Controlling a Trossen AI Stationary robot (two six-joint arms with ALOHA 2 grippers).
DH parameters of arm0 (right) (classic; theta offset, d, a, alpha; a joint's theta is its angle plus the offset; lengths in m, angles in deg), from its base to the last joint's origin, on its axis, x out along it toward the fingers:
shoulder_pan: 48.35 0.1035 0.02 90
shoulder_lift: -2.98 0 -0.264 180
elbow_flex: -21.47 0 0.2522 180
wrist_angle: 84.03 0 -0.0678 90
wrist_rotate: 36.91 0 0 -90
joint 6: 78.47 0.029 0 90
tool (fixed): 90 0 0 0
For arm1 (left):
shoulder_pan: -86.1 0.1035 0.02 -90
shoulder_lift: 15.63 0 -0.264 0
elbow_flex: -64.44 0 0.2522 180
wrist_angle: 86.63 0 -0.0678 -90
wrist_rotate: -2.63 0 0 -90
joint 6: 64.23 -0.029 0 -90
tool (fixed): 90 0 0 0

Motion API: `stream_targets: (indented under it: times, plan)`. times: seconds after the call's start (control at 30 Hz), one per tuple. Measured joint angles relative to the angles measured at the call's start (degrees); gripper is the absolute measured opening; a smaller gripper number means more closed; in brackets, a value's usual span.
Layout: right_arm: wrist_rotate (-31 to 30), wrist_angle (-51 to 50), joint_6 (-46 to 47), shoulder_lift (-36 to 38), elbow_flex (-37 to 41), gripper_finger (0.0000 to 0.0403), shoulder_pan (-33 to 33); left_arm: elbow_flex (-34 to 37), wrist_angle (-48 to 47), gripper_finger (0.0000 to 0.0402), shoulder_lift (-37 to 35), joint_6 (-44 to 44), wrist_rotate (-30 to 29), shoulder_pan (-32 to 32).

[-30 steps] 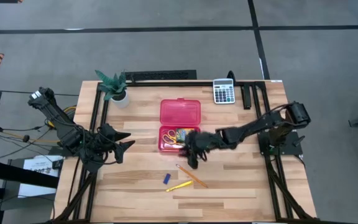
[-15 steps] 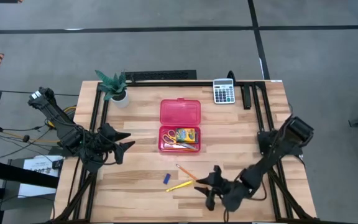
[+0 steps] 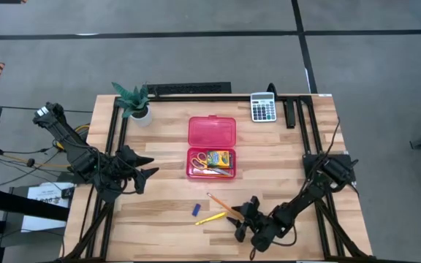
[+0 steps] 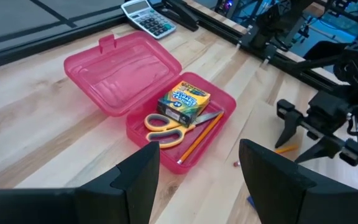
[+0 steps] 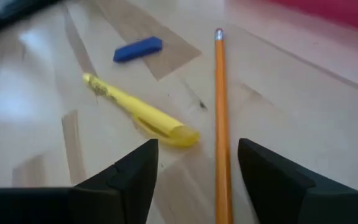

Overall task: Pack school essentials
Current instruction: Put the pencil into the supply box

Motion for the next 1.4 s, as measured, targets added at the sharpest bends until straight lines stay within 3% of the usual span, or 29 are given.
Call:
stream_targets:
  times: [0.23, 0.67, 0.83, 1.1, 1.4]
  plan:
    - [-3.2, -1.1, 0.3, -4.5, -0.6, 0.0214, 1.8, 0.0, -0.1, 0.0208, 0.0, 0.0, 0.0, 0.0]
    - [-8.7, -6.0, 0.0, -6.5, -1.6, 0.0017, 2.1, 0.0, -0.2, 0.0208, 0.0, 0.5, 0.6, 0.0]
    - [-8.3, -6.1, -0.2, -5.0, -1.9, 0.0017, 2.0, 0.0, -0.2, 0.0208, 0.0, 0.6, 0.5, 0.0]
    - [-5.0, -12.9, -4.6, 3.3, -2.4, 0.0011, -0.7, 0.0, -0.2, 0.0208, 0.0, 0.6, -1.7, 0.0]
    - [-6.6, -12.6, -22.8, 13.5, -2.6, 0.0008, -5.9, 0.0, -0.2, 0.0208, 0.0, 0.5, -3.5, 0.0]
